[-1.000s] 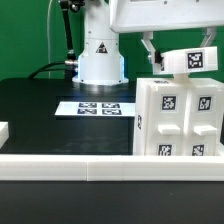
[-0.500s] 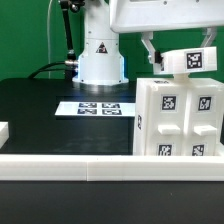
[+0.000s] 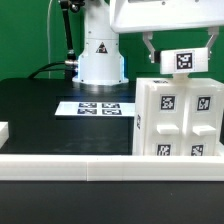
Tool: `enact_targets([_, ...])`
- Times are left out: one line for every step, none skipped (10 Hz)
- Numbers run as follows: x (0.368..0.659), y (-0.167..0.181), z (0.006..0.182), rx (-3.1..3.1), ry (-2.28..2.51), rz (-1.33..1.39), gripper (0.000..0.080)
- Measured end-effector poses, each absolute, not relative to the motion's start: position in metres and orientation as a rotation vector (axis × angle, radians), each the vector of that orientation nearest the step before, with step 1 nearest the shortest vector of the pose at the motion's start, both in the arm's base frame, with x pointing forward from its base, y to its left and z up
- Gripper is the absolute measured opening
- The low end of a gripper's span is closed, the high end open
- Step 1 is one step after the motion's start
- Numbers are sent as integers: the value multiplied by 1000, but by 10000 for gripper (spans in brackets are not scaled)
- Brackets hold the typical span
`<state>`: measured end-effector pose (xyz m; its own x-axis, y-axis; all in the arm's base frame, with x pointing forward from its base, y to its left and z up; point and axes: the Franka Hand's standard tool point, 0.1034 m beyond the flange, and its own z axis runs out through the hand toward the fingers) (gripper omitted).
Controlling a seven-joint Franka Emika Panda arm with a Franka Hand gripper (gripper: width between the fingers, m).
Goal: Assemble cabinet
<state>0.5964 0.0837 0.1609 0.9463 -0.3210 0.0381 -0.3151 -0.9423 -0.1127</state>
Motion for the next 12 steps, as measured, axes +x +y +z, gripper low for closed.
enact_targets([597, 86, 161, -2956, 661, -97, 563])
enact_targets([598, 90, 161, -2901, 844, -99, 563])
enact_targets([598, 92, 161, -2850, 980, -93, 563])
enact_targets([598, 93, 161, -2810, 1078, -88, 563])
enact_targets([599, 94, 161, -2739, 1231, -84, 563])
enact_targets([600, 95, 161, -2684, 1339, -81, 563])
enact_targets([600, 95, 161, -2639, 1420, -76, 563])
enact_targets([602, 96, 161, -2562, 1544, -73, 563])
enact_targets([603, 97, 161, -2494, 1643, -74, 563])
enact_targets([603, 99, 161, -2445, 1711, -73, 563])
enact_targets([605, 100, 162, -2341, 1830, -68, 563])
enact_targets([605, 102, 162, -2222, 1953, -51, 563])
